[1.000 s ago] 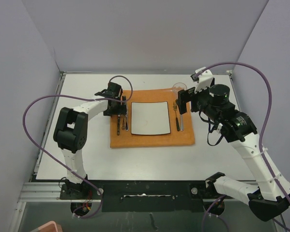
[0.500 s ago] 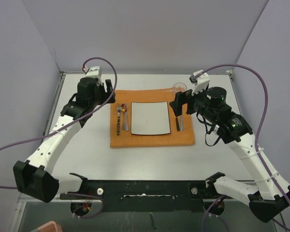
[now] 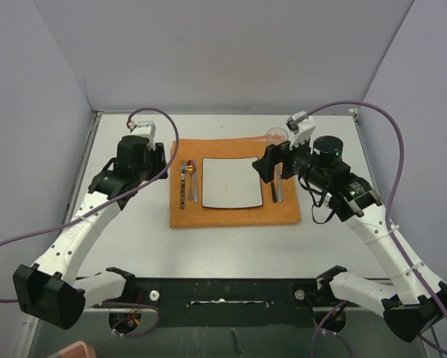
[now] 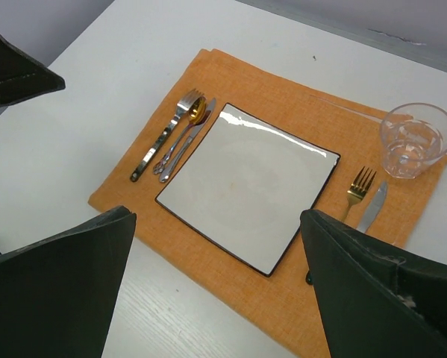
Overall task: Set the dinner table for one person
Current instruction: Pick up the knife with the napkin.
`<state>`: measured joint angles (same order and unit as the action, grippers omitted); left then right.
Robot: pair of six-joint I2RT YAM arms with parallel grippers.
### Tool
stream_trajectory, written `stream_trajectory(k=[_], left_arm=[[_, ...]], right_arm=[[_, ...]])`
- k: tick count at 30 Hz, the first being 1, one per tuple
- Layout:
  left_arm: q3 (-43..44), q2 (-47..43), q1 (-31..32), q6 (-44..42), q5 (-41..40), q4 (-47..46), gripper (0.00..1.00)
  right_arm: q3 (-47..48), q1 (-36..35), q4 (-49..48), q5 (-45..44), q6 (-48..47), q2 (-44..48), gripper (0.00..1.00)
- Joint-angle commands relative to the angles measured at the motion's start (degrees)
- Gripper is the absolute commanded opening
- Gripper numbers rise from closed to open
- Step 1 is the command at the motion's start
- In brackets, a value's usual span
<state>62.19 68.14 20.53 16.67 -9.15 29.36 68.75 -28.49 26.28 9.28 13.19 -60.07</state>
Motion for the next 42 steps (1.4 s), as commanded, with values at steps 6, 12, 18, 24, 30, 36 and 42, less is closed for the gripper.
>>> stream_trajectory(k=[6,12,18,24,30,36,42], left_arm=[[-1.16,-15.93,0.38,-4.08,-4.94,-1.76,0.98],[-0.67,-17.58,0.41,-3.14,-5.92,2.96,0.98],[-1.11,-20.33,0.38,-2.48,-5.98,5.35,0.98],[-1.83,-21.62,0.43,-1.07,-5.63,7.45,0.98],[-2.59,-23.24,0.38,-0.37,-5.78,8.75,0.98],[-2.37,-24.14,0.39,-0.45,-6.01,10.53,0.98],[-1.81,-25.45,0.38,-0.32,-5.93,12.11,0.98]], right_arm=[[-11.24,0.22,-14.66,2.97,0.26,8.96,0.98],[-6.48,-0.02,-8.49,10.65,0.92,1.83,0.98],[7.87,-6.69,6.11,7.83,-5.29,-14.16,0.98],[18.03,-12.56,7.94,5.74,-4.01,-27.56,0.98],[26.42,-19.33,6.35,4.23,1.26,-39.91,0.98],[26.08,-23.14,-4.33,0.96,7.13,-46.22,0.98],[32.16,-23.48,-1.83,-6.75,8.29,-53.51,0.99]])
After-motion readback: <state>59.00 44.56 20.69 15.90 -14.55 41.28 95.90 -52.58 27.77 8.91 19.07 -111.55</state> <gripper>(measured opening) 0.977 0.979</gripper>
